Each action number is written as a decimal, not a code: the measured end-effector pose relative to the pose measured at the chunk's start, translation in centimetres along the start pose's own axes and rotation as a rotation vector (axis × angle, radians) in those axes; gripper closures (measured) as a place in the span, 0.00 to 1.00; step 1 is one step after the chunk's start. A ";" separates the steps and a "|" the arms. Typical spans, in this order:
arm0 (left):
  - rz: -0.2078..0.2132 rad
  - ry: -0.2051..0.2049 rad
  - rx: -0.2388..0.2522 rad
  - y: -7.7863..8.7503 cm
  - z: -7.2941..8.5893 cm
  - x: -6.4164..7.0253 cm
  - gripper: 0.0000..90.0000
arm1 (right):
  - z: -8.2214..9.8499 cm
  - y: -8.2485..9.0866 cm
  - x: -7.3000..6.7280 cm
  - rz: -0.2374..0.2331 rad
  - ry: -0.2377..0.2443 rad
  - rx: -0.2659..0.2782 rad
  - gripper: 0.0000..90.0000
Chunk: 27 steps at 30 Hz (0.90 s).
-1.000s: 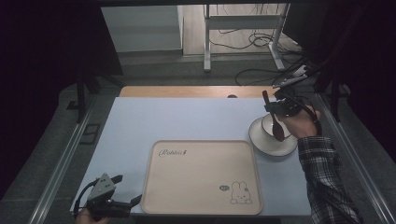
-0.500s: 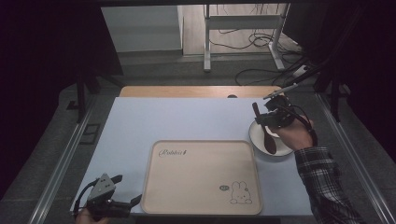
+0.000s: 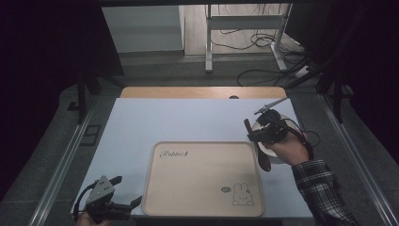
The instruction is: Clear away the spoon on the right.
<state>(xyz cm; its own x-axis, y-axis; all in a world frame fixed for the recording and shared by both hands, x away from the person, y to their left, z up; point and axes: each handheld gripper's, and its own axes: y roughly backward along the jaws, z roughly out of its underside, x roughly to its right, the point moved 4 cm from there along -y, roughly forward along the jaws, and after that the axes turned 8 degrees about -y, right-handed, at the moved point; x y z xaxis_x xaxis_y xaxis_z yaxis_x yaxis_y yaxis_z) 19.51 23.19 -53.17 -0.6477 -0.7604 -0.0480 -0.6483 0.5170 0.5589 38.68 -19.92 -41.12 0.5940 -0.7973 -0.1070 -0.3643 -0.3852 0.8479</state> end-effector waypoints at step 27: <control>0.008 -0.018 -0.012 -0.2 -0.1 0.2 0.00 | 4.7 -5.6 -5.4 -0.090 0.029 -0.222 0.87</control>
<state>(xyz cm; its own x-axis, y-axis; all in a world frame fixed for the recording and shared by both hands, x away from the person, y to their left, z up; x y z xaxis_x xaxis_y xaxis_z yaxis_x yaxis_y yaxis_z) 19.55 22.95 -53.22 -0.6600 -0.7490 -0.0577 -0.6383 0.5186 0.5689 34.17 -15.60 -47.73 0.6383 -0.7496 -0.1749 -0.1446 -0.3399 0.9293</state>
